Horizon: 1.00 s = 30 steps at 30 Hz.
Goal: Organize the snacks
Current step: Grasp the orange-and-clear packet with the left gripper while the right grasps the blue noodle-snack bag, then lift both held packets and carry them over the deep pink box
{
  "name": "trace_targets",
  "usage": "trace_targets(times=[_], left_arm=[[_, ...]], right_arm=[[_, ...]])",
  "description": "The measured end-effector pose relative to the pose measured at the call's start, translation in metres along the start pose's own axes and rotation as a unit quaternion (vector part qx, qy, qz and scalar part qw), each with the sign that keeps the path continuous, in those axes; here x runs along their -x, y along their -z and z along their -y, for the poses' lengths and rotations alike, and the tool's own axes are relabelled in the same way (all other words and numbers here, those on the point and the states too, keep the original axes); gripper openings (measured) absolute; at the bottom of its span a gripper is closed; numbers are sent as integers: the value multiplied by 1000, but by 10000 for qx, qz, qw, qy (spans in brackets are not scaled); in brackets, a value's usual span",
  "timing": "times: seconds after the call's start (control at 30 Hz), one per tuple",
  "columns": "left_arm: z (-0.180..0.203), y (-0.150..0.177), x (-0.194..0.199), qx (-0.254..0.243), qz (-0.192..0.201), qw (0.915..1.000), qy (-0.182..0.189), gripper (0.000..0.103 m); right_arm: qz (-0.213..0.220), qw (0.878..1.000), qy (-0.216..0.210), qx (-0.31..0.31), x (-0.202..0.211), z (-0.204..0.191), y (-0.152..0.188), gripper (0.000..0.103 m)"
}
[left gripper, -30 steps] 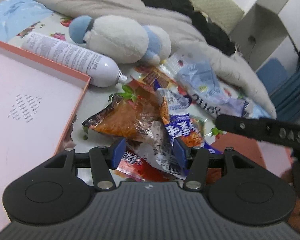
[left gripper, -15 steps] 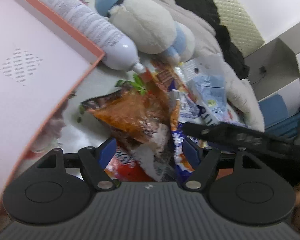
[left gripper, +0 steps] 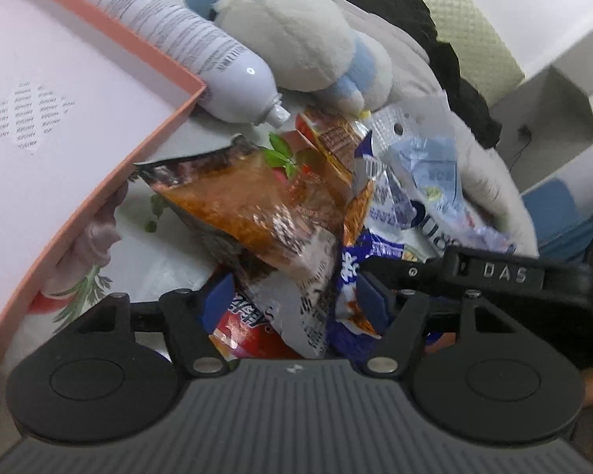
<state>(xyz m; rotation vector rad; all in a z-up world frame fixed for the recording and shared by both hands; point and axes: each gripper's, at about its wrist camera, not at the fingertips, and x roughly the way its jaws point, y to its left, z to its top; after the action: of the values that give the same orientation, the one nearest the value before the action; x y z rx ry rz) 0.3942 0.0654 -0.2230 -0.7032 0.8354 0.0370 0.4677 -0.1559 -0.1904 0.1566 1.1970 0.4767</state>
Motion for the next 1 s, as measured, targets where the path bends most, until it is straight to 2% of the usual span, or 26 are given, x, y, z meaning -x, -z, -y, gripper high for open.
trace_targets(times=[0.07,0.23,0.27,0.57,0.77,0.9,1.0], left_arm=[[3,3,-2,-125,56,9998,-146,53],[-5,9,2,-69,132,9999,-12,36],[-6,10,3,-84,153,9998,37,32],[-4,36,33,-397,289,9985,261,14],[-1,62,75,-553,320,9973,352,10],[-3,86,110,-520,137,9977,405,10],[-2,108,137,-711,49,9968,362,10]], right_arm=[[31,9999,-100,-11,1,-1,1,37],[150,9995,-268,-112,7,0,4,11],[176,9993,-298,-125,8,0,6,9],[526,9982,-284,0,31,-13,41,6],[774,9966,-258,126,63,-29,83,3],[792,9964,-282,127,85,-42,119,3],[786,9965,-220,156,97,-50,149,3]])
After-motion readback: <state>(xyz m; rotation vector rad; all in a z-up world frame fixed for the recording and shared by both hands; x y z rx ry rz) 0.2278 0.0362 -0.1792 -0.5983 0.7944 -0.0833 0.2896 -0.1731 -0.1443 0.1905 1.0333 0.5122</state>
